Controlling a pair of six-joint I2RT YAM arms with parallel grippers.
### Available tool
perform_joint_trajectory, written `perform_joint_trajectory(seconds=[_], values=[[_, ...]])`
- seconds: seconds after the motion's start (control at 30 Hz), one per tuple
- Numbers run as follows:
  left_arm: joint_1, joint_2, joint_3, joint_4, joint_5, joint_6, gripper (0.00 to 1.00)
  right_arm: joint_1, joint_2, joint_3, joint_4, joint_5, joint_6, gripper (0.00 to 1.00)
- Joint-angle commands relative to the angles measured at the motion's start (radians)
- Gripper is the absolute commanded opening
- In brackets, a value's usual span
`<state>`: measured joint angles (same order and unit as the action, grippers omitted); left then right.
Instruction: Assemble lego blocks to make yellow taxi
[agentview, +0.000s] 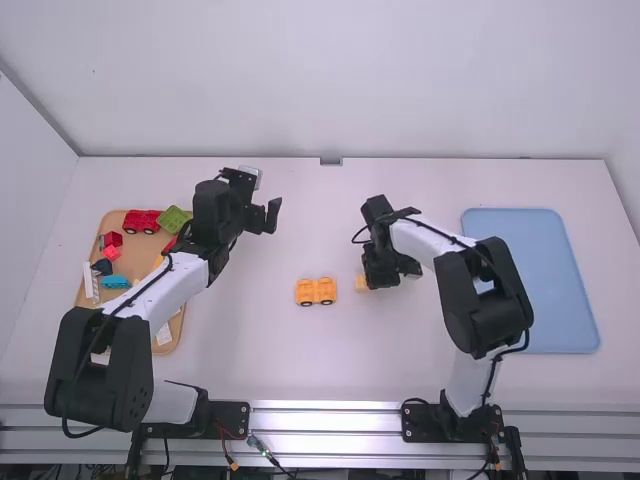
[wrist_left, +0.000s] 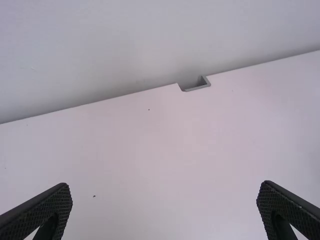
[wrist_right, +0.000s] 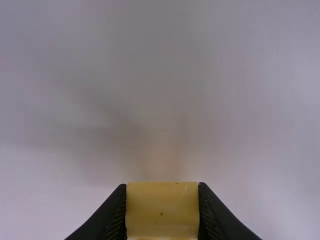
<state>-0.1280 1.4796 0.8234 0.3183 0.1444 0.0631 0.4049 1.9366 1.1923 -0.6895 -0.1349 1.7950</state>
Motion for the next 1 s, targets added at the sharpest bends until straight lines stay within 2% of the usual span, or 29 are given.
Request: perform_joint_trajectory(seconds=[0.0,0.17,0.37,0.5,0.67,0.77,0.8,0.97], values=[[0.003,0.003,-0.010,-0.003,-0.007,-0.003,0.99,0.010,-0.008,-0.010,0.002,0.032,0.041,0.00],[0.004,0.003,-0.010,-0.005,-0.007,-0.004,0.99,0.006,-0.008,-0.023,0.009,0.028,0.030,0.00],[0.003,0.003,-0.010,-0.004,-0.007,-0.004,0.99,-0.001,-0.008,-0.101,0.114,-0.036,0.034,0.00],[0.005,0.003,-0.010,-0.008,-0.007,-0.005,0.99,-0.020,-0.008,-0.107,0.102,-0.037,0.034,0.02],[0.004,0.003,-0.010,-0.014,-0.007,-0.005,0.99,-0.024,-0.008,-0.107,0.110,-0.036,0.004,0.34],[0.004,0.003,-0.010,-0.014,-0.007,-0.005,0.99,-0.023,-0.008,-0.107,0.110,-0.035,0.015,0.78],[0.004,0.003,-0.010,-0.014,-0.007,-0.008,0.99,-0.023,-0.008,-0.107,0.111,-0.036,0.010,1.00],[0.004,0.003,-0.010,-0.014,-0.006,-0.008,0.99,-0.026,-0.008,-0.105,0.110,-0.037,-0.061,0.99]])
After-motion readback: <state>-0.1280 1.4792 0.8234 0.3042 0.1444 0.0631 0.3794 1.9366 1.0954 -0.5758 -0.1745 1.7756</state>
